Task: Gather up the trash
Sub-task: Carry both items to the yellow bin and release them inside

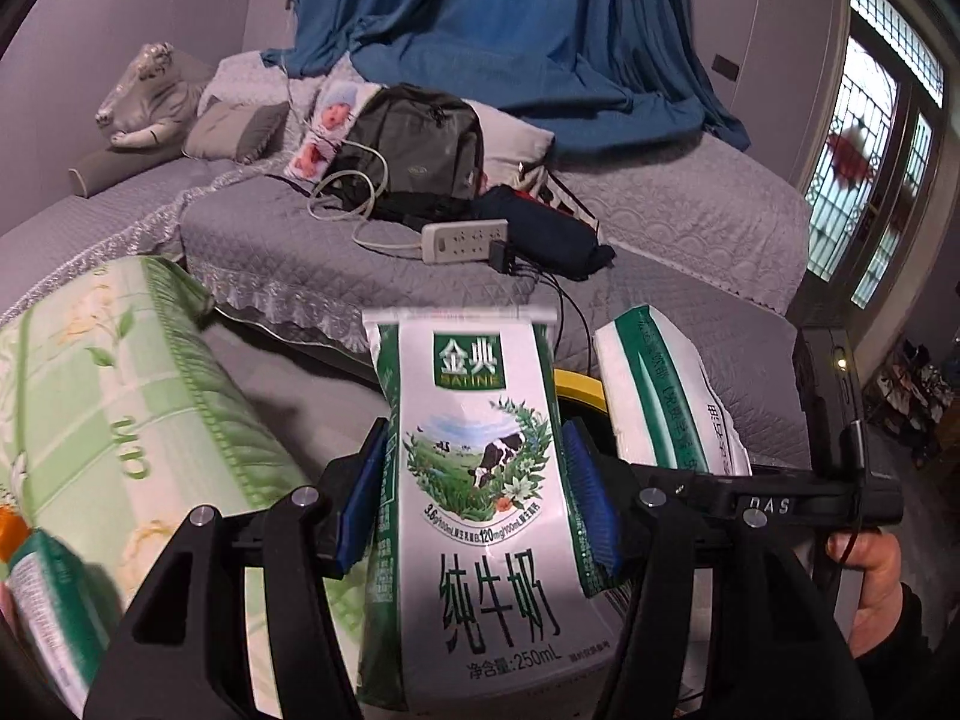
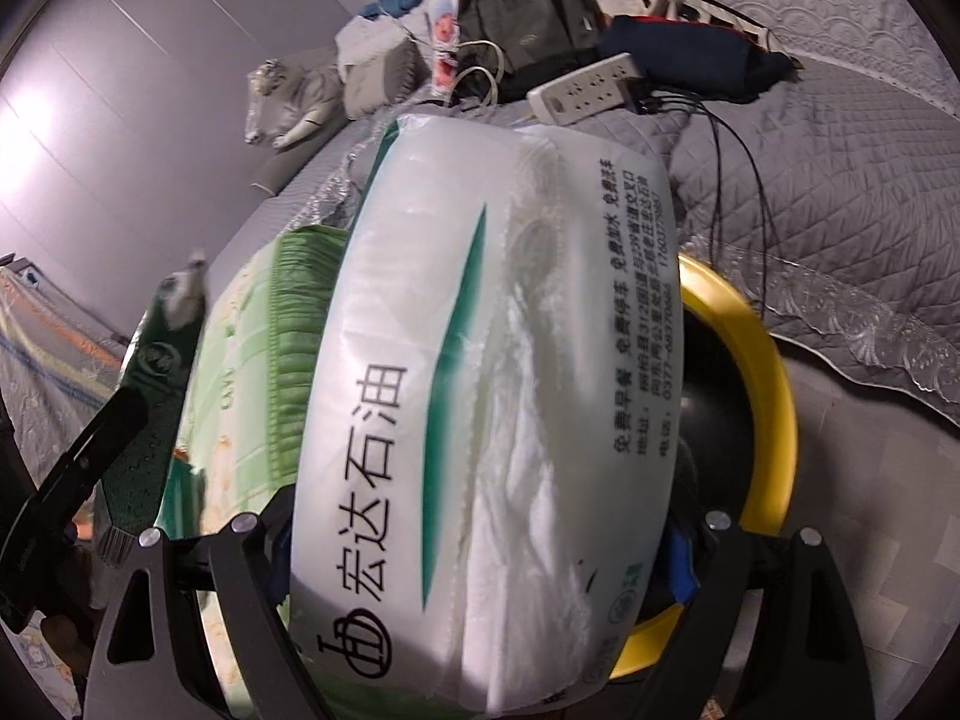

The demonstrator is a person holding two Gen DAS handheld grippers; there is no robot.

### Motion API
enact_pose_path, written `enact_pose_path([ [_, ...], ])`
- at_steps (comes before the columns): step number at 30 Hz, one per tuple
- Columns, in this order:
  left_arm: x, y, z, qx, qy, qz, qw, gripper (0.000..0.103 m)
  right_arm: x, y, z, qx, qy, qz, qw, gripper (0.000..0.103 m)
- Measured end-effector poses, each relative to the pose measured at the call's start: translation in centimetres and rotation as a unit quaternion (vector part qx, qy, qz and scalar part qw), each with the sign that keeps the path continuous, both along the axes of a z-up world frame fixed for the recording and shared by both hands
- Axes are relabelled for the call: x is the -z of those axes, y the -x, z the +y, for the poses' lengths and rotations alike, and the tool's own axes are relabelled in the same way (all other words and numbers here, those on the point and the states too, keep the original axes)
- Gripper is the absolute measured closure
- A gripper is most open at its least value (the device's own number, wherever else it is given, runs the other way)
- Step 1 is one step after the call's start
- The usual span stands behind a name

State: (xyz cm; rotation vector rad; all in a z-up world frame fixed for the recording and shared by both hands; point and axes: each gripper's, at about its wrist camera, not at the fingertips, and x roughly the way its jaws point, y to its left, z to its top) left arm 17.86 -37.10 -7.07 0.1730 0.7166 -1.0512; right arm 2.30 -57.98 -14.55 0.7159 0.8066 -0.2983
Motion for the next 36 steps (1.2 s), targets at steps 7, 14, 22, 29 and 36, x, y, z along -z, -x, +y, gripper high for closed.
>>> enact_pose_path([
  [7, 2.2, -0.2, -4.0, 0.018, -0.01, 0.017, 0.9997, 0.05, 1.7, -0.1, -2.4, 0.02, -0.005, 0.014, 1.0, 0.02],
  [14, 1.5, -0.6, -3.4, -0.003, 0.026, 0.023, 0.9994, 0.013, 1.9, 0.9, -4.2, 0.076, 0.009, 0.027, 0.997, 0.012],
  [22, -1.8, -0.6, 3.2, -0.08, 0.085, -0.007, 0.9931, 0.011, -1.5, 2.7, -2.5, 0.074, 0.054, -0.015, 0.996, 0.011],
  [29, -5.8, 0.6, 13.8, -0.123, 0.113, -0.071, 0.9834, 0.008, -4.5, 0.6, 3.7, -0.018, 0.095, -0.061, 0.993, 0.011],
  [36, -6.9, 0.5, 26.8, -0.194, 0.092, -0.12, 0.9692, 0.008, -6.6, -4.4, 13.4, -0.176, 0.089, -0.09, 0.976, 0.008],
])
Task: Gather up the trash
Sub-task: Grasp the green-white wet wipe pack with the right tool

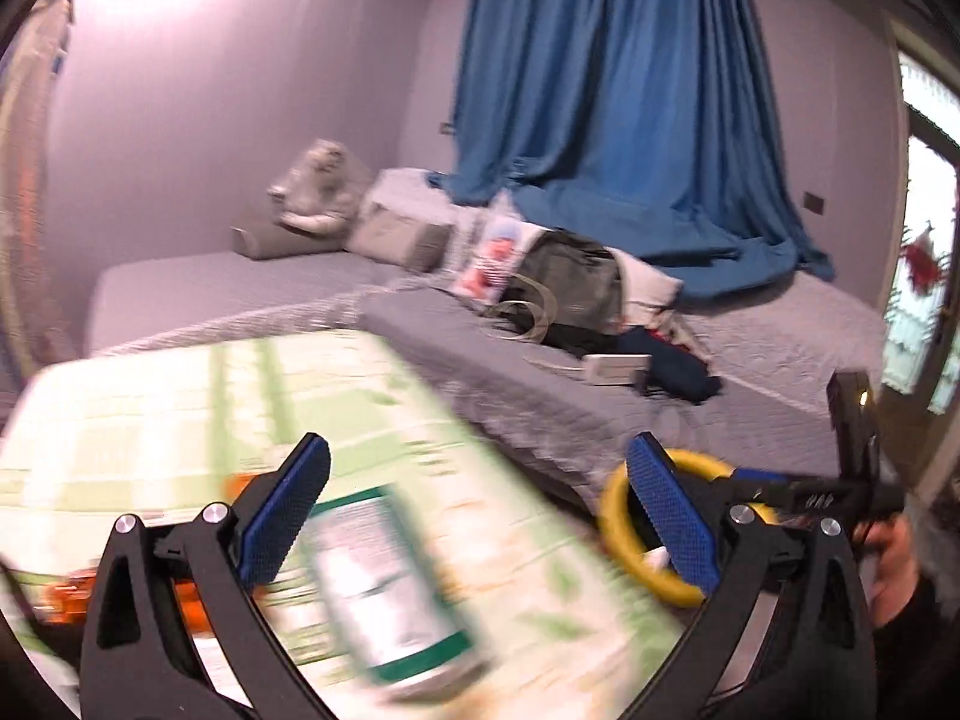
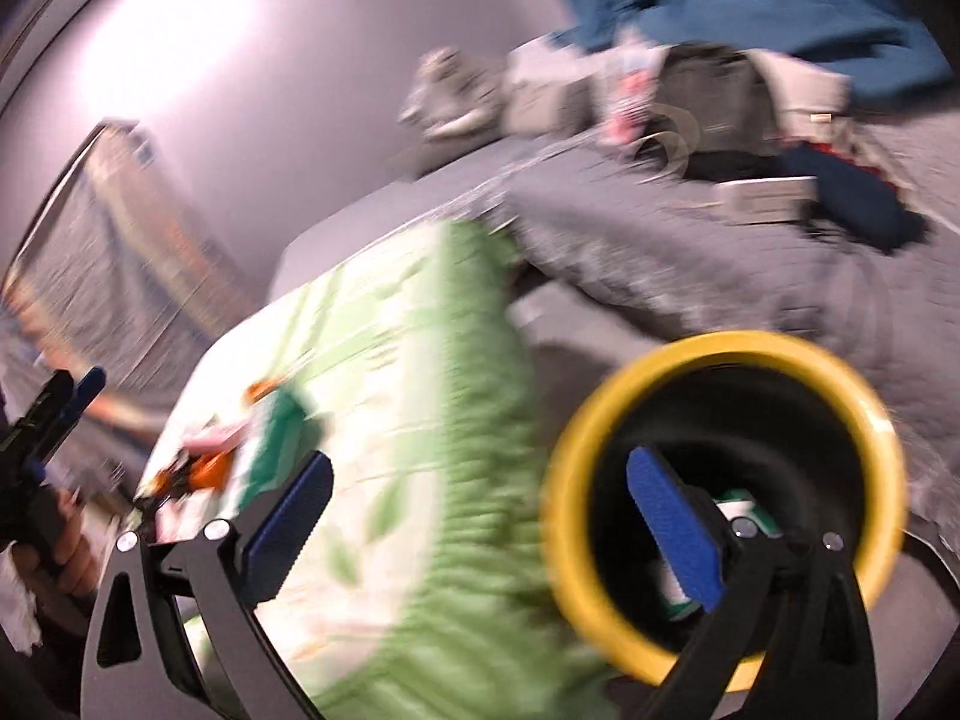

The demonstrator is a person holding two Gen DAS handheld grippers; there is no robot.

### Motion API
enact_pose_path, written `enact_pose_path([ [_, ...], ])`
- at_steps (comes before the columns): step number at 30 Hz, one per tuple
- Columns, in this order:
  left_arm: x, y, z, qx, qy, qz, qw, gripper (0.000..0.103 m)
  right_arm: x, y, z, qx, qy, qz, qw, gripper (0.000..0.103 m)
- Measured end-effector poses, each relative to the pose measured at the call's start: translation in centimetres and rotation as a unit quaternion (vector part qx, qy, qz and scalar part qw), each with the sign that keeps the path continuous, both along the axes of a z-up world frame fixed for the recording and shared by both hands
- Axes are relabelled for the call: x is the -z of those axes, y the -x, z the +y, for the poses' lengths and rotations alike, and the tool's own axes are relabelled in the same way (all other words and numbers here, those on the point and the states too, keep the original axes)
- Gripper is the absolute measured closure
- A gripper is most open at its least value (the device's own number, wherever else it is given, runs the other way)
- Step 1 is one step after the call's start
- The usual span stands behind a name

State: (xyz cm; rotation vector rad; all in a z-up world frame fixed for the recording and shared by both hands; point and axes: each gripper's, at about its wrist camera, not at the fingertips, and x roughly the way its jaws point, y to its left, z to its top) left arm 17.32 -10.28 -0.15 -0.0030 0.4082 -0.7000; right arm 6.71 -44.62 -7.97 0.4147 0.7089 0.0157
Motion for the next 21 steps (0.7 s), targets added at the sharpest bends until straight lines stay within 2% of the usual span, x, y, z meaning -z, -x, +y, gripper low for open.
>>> enact_pose_path([
  [5, 2.0, 1.2, 8.7, -0.065, -0.049, -0.019, 0.9965, 0.008, 0.6, -4.5, 9.0, -0.126, 0.013, 0.047, 0.991, 0.008],
  [9, 4.4, 2.7, 13.4, -0.066, -0.051, 0.004, 0.9965, 0.008, 1.7, -7.4, 15.1, -0.176, 0.037, 0.083, 0.98, 0.008],
  [15, 8.5, 5.6, 15.8, -0.014, -0.091, 0.023, 0.9955, 0.008, 2.4, -12.6, 21.0, -0.192, 0.076, 0.135, 0.969, 0.008],
  [21, 10.2, 6.6, 15.5, 0.017, -0.112, 0.023, 0.9933, 0.008, 4.0, -17.5, 24.0, -0.18, 0.132, 0.193, 0.955, 0.008],
])
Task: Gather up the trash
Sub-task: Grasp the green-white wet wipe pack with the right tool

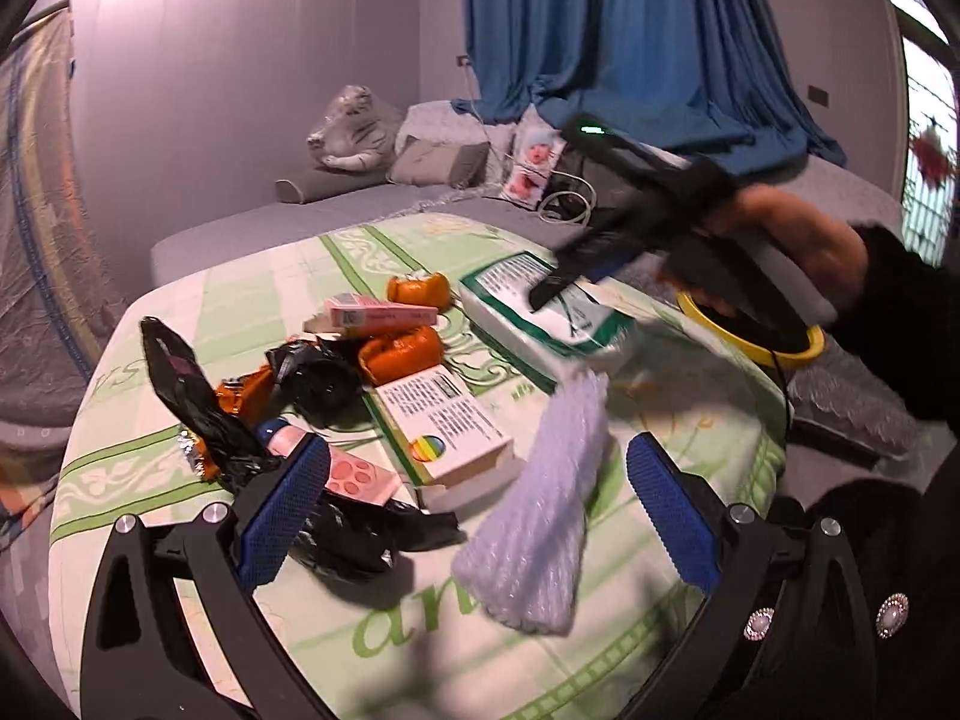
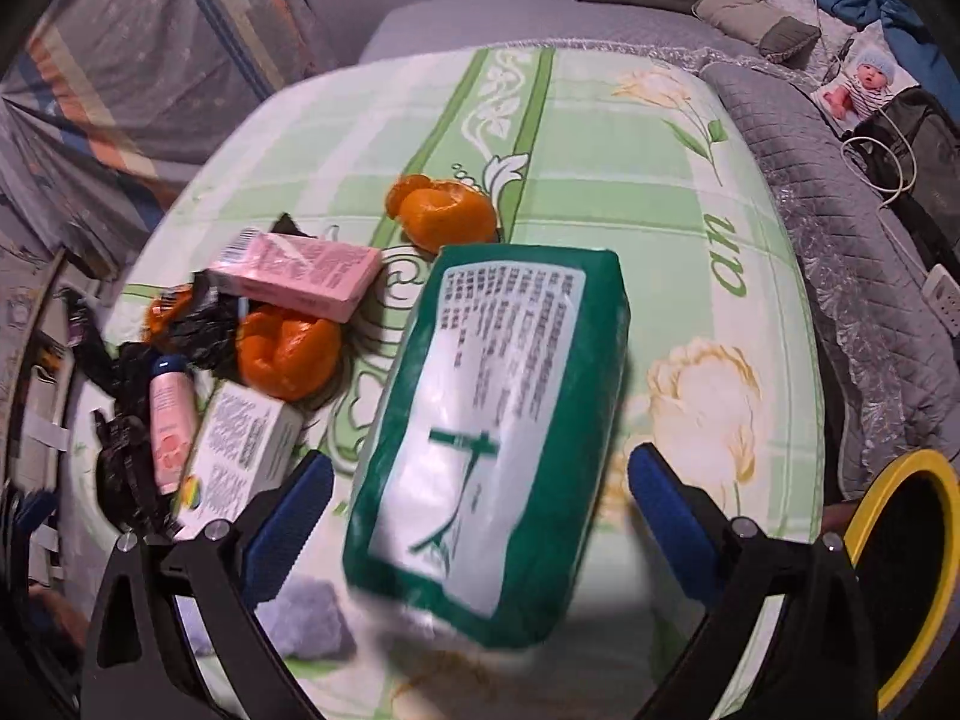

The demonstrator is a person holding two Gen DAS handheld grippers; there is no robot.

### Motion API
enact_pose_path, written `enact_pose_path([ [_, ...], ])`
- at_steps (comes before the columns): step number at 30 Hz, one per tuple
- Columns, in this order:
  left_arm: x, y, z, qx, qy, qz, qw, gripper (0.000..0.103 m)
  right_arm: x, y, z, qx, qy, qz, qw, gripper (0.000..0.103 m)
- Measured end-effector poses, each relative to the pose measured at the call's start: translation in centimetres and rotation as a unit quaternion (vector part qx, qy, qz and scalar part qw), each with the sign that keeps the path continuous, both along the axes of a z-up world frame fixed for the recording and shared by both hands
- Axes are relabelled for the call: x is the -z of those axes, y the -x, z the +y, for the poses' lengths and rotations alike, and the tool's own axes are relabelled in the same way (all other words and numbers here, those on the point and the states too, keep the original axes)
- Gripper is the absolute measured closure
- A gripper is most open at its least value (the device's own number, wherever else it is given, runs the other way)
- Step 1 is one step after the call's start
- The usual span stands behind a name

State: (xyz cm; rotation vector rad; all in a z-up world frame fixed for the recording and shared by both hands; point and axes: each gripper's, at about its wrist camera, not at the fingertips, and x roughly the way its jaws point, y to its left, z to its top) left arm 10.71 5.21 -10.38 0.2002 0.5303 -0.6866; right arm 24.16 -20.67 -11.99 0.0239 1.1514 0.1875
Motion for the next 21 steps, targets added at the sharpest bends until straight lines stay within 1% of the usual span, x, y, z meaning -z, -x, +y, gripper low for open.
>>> enact_pose_path([
  [5, 0.8, 0.6, -1.0, 0.03, -0.01, 0.002, 0.9995, 0.008, 2.5, -2.6, 1.3, 0.008, 0.038, 0.045, 0.998, 0.008],
  [7, 1.2, 0.6, -1.3, 0.041, -0.013, 0.005, 0.9991, 0.008, 3.3, -3.1, 1.5, 0.011, 0.044, 0.054, 0.998, 0.008],
  [12, 1.8, 0.3, -1.5, 0.046, -0.014, 0.016, 0.9987, 0.008, 5.2, -4.2, 1.9, 0.014, 0.053, 0.072, 0.996, 0.008],
  [15, 1.9, -0.1, -1.7, 0.049, -0.014, 0.029, 0.9983, 0.008, 5.9, -4.6, 1.9, 0.013, 0.057, 0.079, 0.995, 0.008],
  [16, 1.9, -0.2, -1.7, 0.05, -0.014, 0.031, 0.9982, 0.008, 5.8, -4.7, 1.6, 0.018, 0.054, 0.076, 0.995, 0.015],
  [17, 1.9, -0.3, -1.9, 0.054, -0.015, 0.032, 0.9979, 0.008, 5.5, -4.6, 1.6, 0.02, 0.054, 0.068, 0.996, 0.024],
  [18, 1.9, -0.4, -2.0, 0.057, -0.015, 0.033, 0.9977, 0.008, 5.1, -4.4, 1.5, 0.013, 0.045, 0.06, 0.997, 0.029],
  [19, 1.9, -0.4, -2.1, 0.061, -0.016, 0.034, 0.9974, 0.008, 4.7, -4.4, 1.3, 0.008, 0.034, 0.057, 0.998, 0.042],
  [20, 1.9, -0.6, -2.4, 0.065, -0.019, 0.036, 0.9971, 0.008, 4.3, -4.3, 1.0, 0.004, 0.021, 0.052, 0.998, 0.048],
  [21, 2.0, -0.7, -2.5, 0.066, -0.022, 0.038, 0.9969, 0.008, 3.7, -4.0, 0.5, 0.001, 0.004, 0.044, 0.999, 0.049],
])
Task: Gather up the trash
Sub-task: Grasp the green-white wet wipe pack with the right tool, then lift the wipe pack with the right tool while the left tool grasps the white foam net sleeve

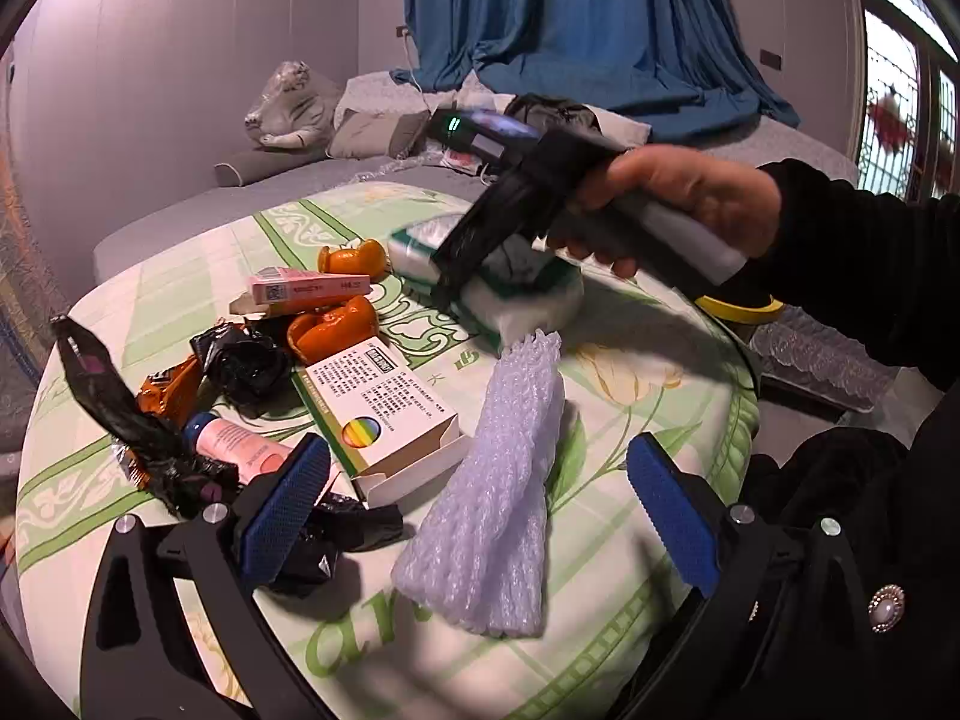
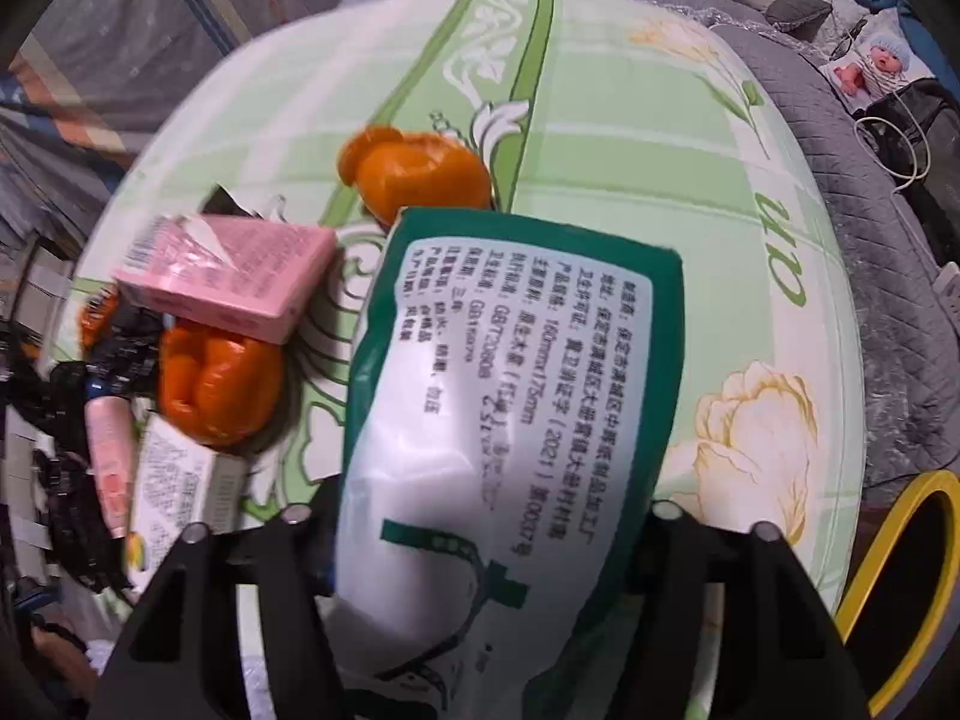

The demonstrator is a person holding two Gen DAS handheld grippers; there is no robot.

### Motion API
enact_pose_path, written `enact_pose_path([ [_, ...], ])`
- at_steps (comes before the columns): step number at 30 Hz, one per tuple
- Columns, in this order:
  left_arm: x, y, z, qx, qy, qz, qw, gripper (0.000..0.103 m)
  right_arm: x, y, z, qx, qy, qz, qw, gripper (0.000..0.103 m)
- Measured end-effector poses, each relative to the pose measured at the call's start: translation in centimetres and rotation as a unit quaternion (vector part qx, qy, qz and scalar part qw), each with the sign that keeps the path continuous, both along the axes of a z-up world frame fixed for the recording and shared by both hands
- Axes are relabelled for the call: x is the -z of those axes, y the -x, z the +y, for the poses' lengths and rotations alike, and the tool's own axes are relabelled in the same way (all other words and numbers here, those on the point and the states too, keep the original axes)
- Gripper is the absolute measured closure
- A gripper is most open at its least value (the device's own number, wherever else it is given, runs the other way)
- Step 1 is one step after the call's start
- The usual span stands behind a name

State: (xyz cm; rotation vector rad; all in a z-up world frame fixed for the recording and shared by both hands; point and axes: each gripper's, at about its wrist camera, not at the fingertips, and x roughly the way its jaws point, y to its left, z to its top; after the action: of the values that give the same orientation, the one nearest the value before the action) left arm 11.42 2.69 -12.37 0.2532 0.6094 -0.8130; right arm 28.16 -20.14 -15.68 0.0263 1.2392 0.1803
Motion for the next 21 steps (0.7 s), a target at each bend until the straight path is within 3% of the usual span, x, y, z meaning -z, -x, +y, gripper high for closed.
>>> enact_pose_path([
  [6, 0.5, -1.2, -1.2, 0.025, -0.019, 0.026, 0.9992, 0.008, -3.2, 3.5, -2.8, -0.016, -0.095, -0.039, 0.995, 0.052],
  [15, 1.9, -1.8, -2.6, 0.059, -0.058, 0.058, 0.9949, 0.009, -6.7, 10.1, -1.9, -0.054, -0.149, -0.078, 0.984, 0.051],
  [17, 2.3, -1.9, -2.7, 0.059, -0.061, 0.065, 0.9942, 0.011, -7.1, 11.0, -2.1, -0.057, -0.162, -0.082, 0.982, 0.051],
  [19, 2.7, -2.2, -2.8, 0.062, -0.062, 0.078, 0.9931, 0.023, -7.3, 11.6, -2.4, -0.059, -0.17, -0.087, 0.98, 0.051],
  [21, 3.1, -2.5, -3.0, 0.057, -0.073, 0.081, 0.9924, 0.026, -7.5, 12.1, -2.6, -0.058, -0.173, -0.092, 0.979, 0.051],
])
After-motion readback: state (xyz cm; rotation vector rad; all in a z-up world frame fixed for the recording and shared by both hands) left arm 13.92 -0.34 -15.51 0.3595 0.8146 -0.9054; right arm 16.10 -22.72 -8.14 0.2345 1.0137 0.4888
